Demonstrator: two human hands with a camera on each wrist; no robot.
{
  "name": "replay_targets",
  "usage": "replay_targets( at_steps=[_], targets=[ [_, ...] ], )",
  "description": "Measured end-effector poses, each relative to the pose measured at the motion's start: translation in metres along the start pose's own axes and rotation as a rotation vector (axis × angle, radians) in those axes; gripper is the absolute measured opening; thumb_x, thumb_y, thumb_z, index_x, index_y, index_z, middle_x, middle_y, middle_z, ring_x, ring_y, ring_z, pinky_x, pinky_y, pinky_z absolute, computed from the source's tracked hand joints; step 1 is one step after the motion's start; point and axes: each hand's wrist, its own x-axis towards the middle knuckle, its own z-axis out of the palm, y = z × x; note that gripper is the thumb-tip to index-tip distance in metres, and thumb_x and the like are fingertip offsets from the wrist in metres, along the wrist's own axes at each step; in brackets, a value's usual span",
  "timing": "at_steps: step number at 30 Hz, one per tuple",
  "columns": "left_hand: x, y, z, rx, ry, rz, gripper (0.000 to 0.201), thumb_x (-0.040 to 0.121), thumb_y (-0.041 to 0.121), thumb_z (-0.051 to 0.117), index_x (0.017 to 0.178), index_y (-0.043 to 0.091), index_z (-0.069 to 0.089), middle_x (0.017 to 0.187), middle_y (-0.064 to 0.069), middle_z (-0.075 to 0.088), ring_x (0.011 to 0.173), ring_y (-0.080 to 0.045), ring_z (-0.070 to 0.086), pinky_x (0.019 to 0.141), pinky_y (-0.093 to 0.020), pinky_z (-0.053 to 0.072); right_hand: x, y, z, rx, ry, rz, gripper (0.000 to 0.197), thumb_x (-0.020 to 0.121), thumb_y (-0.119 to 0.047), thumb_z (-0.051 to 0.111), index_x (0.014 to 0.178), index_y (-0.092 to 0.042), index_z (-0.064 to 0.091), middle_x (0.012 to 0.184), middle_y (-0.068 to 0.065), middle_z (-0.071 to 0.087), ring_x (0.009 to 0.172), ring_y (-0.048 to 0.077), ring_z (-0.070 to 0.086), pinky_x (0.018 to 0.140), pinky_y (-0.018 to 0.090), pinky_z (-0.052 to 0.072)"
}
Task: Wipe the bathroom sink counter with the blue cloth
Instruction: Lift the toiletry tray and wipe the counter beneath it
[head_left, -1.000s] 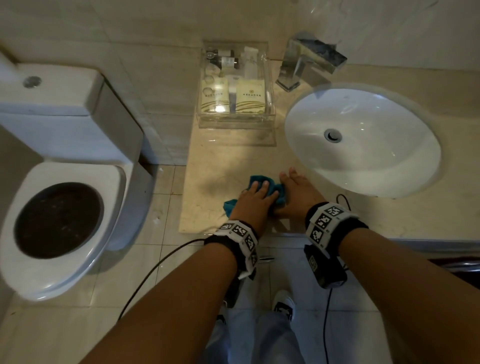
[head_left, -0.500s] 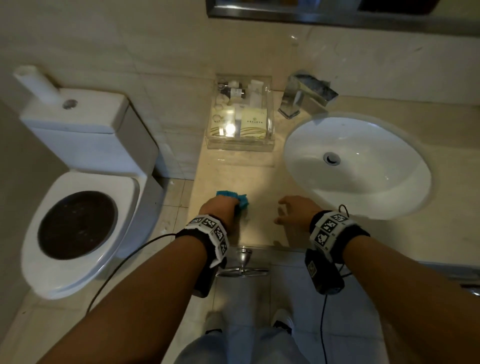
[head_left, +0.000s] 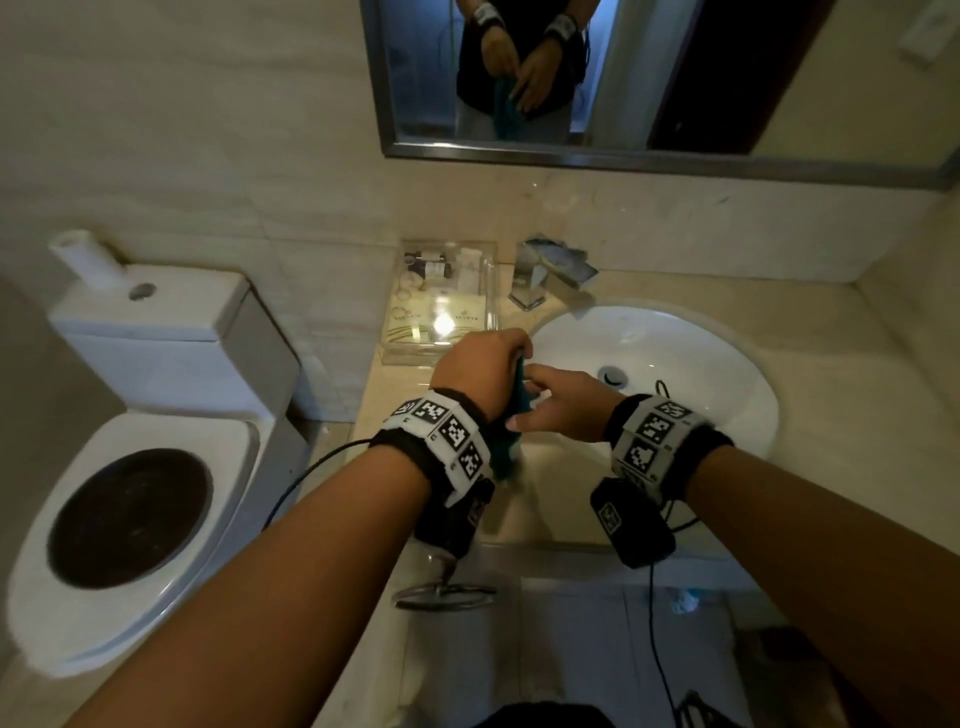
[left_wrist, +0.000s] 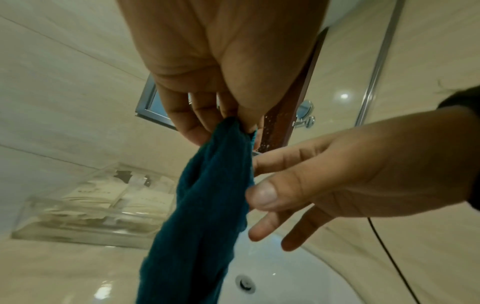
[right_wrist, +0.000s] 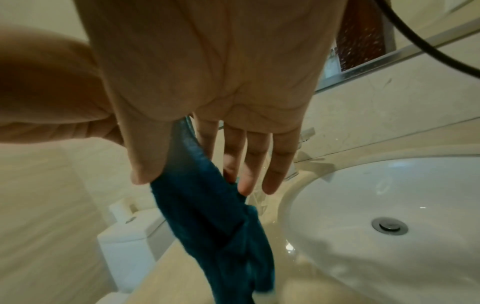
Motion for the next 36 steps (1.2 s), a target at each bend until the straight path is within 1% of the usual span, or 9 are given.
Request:
replay_targets(
  at_steps=[5,11,15,18,21,24,27,31,36],
  targets=[
    [0.014,0.024,-0.003,-0.157,0.135,0.038,0.021,0.096,0.010,0.044,0.104,0.011,0.064,0.097,-0.010,0.066,0.089,-0.024,0.061,0.075,-0.026,0.043,-0.007,0.014,-0.027,0.060,0.081,-0.009,0.056,0.078,-0.032,0.071,0.126,-0.019,0.047,0.132,0.003,0.052,0.117,0.021,0.051,0.097,0.030,0.039],
    [0.029,0.048,-0.004,-0.342,0.252,0.037,0.021,0.097,0.011,0.045,0.102,0.013,0.066,0.090,0.004,0.062,0.079,-0.008,0.052,0.061,0.000,0.036,0.002,0.035,-0.029,0.212,0.092,-0.060,0.074,0.072,-0.032,0.074,0.132,-0.020,0.033,0.124,0.002,0.057,0.112,0.020,0.054,0.100,0.040,0.043],
    [0.034,0.035,-0.006,-0.343,0.285,-0.065,0.019,0.098,0.012,0.044,0.104,0.013,0.061,0.085,0.003,0.057,0.073,-0.010,0.052,0.062,-0.013,0.039,0.011,0.045,-0.037,0.174,0.176,-0.031,0.020,0.086,-0.019,0.060,0.100,-0.020,0.046,0.091,0.004,0.063,0.086,0.023,0.059,0.079,0.037,0.048],
    [0.037,0.005,-0.008,-0.322,0.258,-0.214,0.017,0.098,0.010,0.043,0.104,0.013,0.058,0.085,-0.007,0.060,0.079,-0.022,0.057,0.074,-0.033,0.050,0.022,0.052,-0.050,0.246,0.218,-0.020,0.017,0.083,-0.019,0.057,0.077,-0.028,0.044,0.073,0.004,0.057,0.076,0.029,0.055,0.072,0.044,0.046],
    [0.041,-0.023,-0.005,-0.267,0.172,-0.284,0.017,0.096,0.008,0.045,0.104,0.012,0.059,0.096,-0.013,0.064,0.087,-0.025,0.059,0.082,-0.038,0.050,0.032,0.041,-0.055,0.208,0.235,-0.074,0.007,0.086,-0.011,0.054,0.087,-0.017,0.050,0.083,0.016,0.059,0.080,0.039,0.058,0.072,0.049,0.051],
    [0.043,-0.041,-0.002,-0.248,0.057,-0.271,0.027,0.097,0.017,0.048,0.122,0.015,0.055,0.120,-0.010,0.059,0.106,-0.024,0.057,0.092,-0.033,0.046,0.049,0.027,-0.056,0.364,0.272,-0.093,0.012,0.085,-0.007,0.055,0.096,-0.004,0.057,0.081,0.015,0.059,0.077,0.038,0.061,0.073,0.046,0.054],
    [0.046,-0.053,-0.005,-0.312,-0.055,-0.220,0.042,0.094,0.027,0.054,0.135,0.022,0.046,0.133,-0.005,0.052,0.120,-0.022,0.052,0.096,-0.031,0.042,0.069,0.012,-0.053,0.325,0.199,-0.078,0.013,0.094,-0.013,0.046,0.106,-0.016,0.049,0.094,0.012,0.059,0.094,0.034,0.060,0.085,0.051,0.052],
    [0.061,-0.081,-0.009,-0.397,-0.222,-0.191,0.054,0.088,0.028,0.063,0.137,0.025,0.041,0.132,-0.002,0.055,0.117,-0.018,0.055,0.091,-0.029,0.047,0.096,-0.018,-0.050,0.461,0.181,-0.107,0.018,0.094,-0.006,0.045,0.107,-0.017,0.050,0.104,0.009,0.060,0.103,0.030,0.059,0.086,0.044,0.054],
    [0.081,-0.126,-0.019,-0.511,-0.114,-0.218,0.021,0.093,0.019,0.056,0.114,0.015,0.053,0.107,-0.006,0.065,0.090,-0.014,0.062,0.066,-0.017,0.048,0.121,-0.039,-0.042,0.598,0.156,-0.105,0.050,0.081,0.009,0.058,0.117,-0.024,0.043,0.107,0.002,0.056,0.095,0.010,0.059,0.067,0.015,0.054]
  ],
)
